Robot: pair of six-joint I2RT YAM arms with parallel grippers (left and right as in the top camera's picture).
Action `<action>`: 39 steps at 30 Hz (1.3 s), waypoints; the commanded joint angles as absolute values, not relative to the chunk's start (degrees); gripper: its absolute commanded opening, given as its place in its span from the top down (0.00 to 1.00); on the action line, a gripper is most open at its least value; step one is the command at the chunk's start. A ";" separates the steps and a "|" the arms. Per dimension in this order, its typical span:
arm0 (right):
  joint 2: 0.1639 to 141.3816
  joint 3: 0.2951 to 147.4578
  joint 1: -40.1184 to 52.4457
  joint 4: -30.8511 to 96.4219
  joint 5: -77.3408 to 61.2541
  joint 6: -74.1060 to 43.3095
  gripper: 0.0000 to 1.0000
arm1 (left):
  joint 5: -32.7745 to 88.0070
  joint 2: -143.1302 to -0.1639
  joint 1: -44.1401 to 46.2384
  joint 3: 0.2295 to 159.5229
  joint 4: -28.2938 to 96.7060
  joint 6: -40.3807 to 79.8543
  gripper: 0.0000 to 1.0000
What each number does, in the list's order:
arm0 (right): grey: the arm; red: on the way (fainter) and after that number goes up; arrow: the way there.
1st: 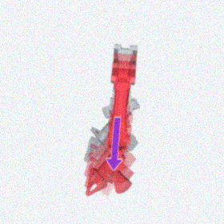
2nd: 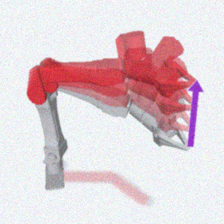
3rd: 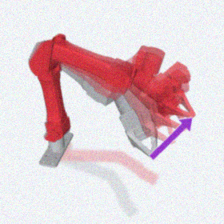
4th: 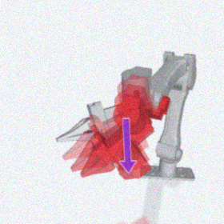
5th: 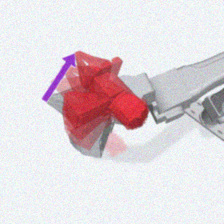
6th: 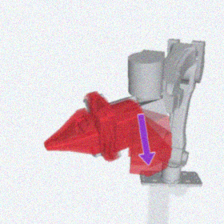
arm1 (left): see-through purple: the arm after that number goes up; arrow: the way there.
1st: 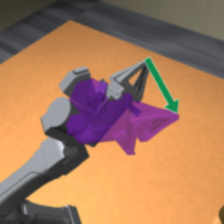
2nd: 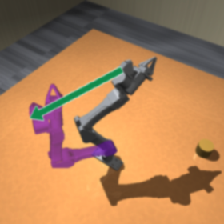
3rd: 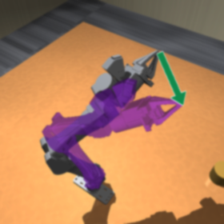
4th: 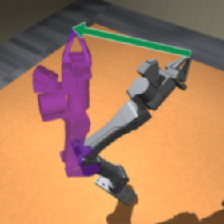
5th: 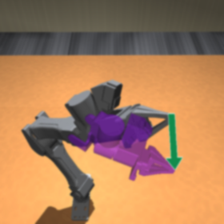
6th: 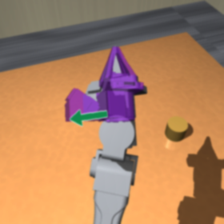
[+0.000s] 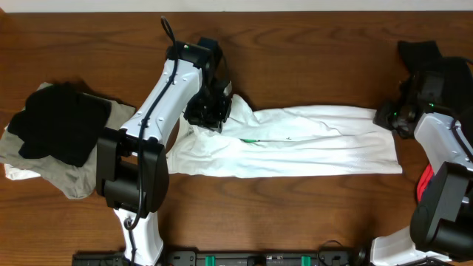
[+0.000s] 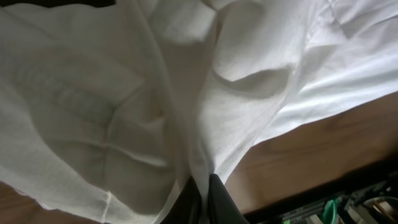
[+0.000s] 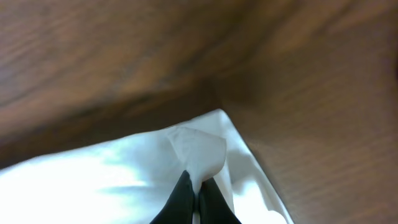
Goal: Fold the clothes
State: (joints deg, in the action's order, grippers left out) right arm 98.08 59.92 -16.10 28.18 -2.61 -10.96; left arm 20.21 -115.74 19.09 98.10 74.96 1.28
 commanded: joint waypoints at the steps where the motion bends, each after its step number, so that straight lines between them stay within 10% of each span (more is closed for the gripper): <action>1: 96.60 60.01 -16.82 28.73 -0.05 -11.97 0.97 | 20.99 -116.09 19.22 97.86 76.25 1.13 0.94; 8: 96.60 59.99 -16.53 30.04 -0.69 -11.97 0.96 | 21.02 -116.09 19.51 97.71 79.46 1.15 0.92; 10: 96.60 59.99 -16.43 29.98 -0.89 -11.97 0.96 | 21.02 -116.09 19.77 97.71 79.22 1.15 0.69; 22: 96.60 59.99 -16.43 29.12 -2.72 -11.97 0.96 | 22.50 -116.09 19.92 97.73 66.67 1.13 0.33; 39: 96.60 59.99 -16.43 28.53 -3.49 -11.97 0.96 | 14.90 -122.89 24.95 97.71 56.38 0.67 0.26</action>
State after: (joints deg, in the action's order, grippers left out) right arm 98.08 59.92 -16.38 28.67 -3.05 -11.33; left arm 17.54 -120.73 24.86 98.02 56.49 1.43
